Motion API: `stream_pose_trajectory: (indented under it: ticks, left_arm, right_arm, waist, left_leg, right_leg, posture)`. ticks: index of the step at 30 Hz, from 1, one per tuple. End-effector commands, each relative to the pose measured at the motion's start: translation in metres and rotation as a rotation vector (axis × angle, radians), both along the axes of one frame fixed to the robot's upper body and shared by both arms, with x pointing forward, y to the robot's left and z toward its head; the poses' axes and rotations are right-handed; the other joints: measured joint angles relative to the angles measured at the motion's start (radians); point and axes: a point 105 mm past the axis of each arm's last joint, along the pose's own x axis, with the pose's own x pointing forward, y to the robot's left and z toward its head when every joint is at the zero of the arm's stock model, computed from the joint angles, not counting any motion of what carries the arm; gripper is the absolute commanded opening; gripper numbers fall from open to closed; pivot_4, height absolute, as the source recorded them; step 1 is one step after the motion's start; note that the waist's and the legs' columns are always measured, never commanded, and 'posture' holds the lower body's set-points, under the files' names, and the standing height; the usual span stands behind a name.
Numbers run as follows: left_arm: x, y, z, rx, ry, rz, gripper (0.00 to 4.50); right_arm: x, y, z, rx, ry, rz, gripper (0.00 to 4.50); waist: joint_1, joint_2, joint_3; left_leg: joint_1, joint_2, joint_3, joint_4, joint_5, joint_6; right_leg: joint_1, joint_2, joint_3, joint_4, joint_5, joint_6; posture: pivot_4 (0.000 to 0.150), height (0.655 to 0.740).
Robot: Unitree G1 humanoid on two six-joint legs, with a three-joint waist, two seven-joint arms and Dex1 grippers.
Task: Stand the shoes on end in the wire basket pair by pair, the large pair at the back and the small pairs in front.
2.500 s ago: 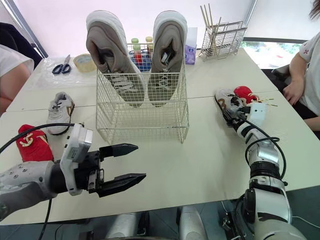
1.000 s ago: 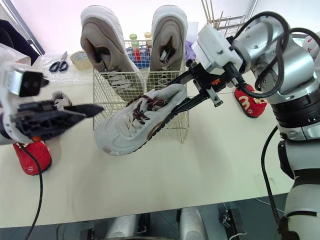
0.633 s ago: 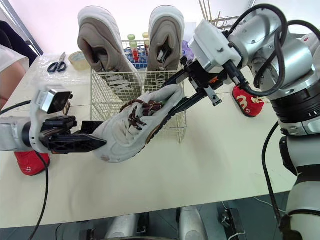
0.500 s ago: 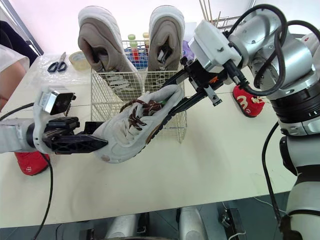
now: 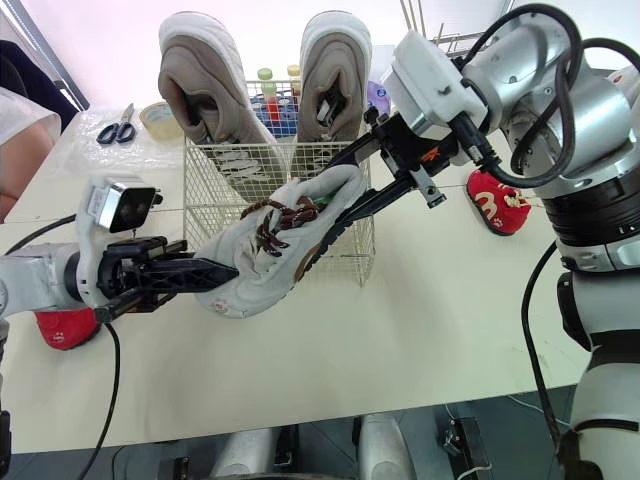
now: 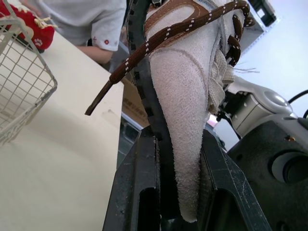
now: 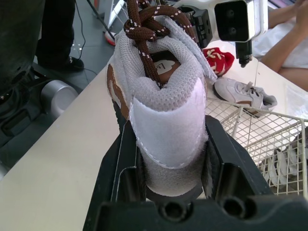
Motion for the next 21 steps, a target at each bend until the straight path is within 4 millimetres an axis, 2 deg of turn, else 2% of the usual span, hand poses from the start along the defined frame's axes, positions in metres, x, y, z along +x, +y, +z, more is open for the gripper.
stream_pose_trajectory:
  ticks: [1,3,7,9,10,13,14,16,19,21]
  left_arm:
    - [0.0,0.006,0.022,-0.108,-0.073,0.039,0.29]
    - [0.001,0.009,0.028,-0.14,-0.099,0.076,0.29]
    - [0.002,0.016,0.043,-0.187,-0.165,0.135,0.29]
    - [0.008,0.023,0.058,-0.223,-0.222,0.179,0.29]
    - [0.012,0.026,0.066,-0.248,-0.258,0.211,0.29]
    - [0.019,0.03,0.077,-0.29,-0.308,0.256,0.29]
    - [0.022,0.028,0.08,-0.317,-0.324,0.264,0.29]
    - [0.026,0.025,0.084,-0.357,-0.341,0.27,0.29]
    - [0.033,0.01,0.079,-0.381,-0.343,0.258,0.29]
    - [0.037,0.005,0.075,-0.393,-0.336,0.255,0.29]
  right_arm:
    - [0.01,-0.014,0.015,0.07,-0.002,-0.106,1.57]
    - [0.027,-0.029,0.018,0.111,0.032,-0.246,2.36]
    - [0.06,-0.061,0.031,0.305,0.097,-0.513,4.4]
    - [0.07,-0.079,0.029,0.437,0.207,-0.622,4.46]
    - [0.072,-0.084,0.028,0.544,0.323,-0.643,4.46]
    - [0.067,-0.084,0.027,0.721,0.542,-0.629,4.46]
    - [0.062,-0.077,0.028,0.831,0.707,-0.568,4.46]
    - [0.051,-0.066,0.026,0.927,0.917,-0.477,4.46]
    - [0.036,-0.034,0.013,0.982,1.072,-0.393,4.46]
    - [0.029,-0.021,0.01,0.995,1.118,-0.382,4.46]
  waist:
    - [0.0,0.0,0.0]
    - [0.0,0.0,0.0]
    - [0.003,-0.001,-0.001]
    - [0.002,-0.002,-0.001]
    - [0.004,-0.002,-0.001]
    - [0.001,-0.003,-0.002]
    - [-0.002,-0.002,-0.002]
    - [-0.005,-0.002,-0.002]
    - [-0.001,-0.002,-0.002]
    - [0.0,-0.002,-0.002]
  left_leg:
    - [0.0,0.0,0.0,0.0,0.0,0.0]
    - [0.0,0.0,0.0,0.0,0.0,0.0]
    - [0.0,0.0,0.0,0.0,0.0,0.0]
    - [0.0,-0.001,0.001,0.0,0.0,0.0]
    - [0.0,-0.001,0.0,0.0,0.0,0.0]
    - [0.0,-0.001,0.0,0.0,0.0,-0.001]
    - [0.0,-0.001,0.0,0.0,0.0,-0.001]
    - [0.001,0.0,0.001,0.0,0.001,-0.001]
    - [0.001,0.001,-0.001,-0.001,0.002,-0.004]
    - [0.001,0.001,-0.001,-0.001,0.002,-0.004]
  right_leg:
    - [0.0,0.0,0.0,0.0,0.0,0.0]
    - [0.0,0.0,0.0,0.0,0.0,0.0]
    - [0.0,-0.001,0.0,0.0,0.0,-0.001]
    - [0.0,-0.001,0.0,-0.001,-0.002,-0.003]
    - [0.001,-0.001,0.0,-0.001,-0.002,-0.003]
    - [0.002,-0.001,-0.001,-0.001,0.0,0.0]
    - [0.002,-0.001,-0.001,0.0,0.0,0.0]
    - [0.002,0.0,0.0,0.001,0.0,0.0]
    - [0.001,0.001,-0.001,0.001,0.0,0.0]
    - [0.001,0.001,-0.001,0.002,0.0,0.0]
  posture:
    - [0.15,0.74]
    - [0.15,0.74]
    - [0.15,0.74]
    - [0.15,0.74]
    - [0.15,0.74]
    - [0.15,0.74]
    - [0.15,0.74]
    - [0.15,0.74]
    - [0.15,0.74]
    - [0.15,0.74]
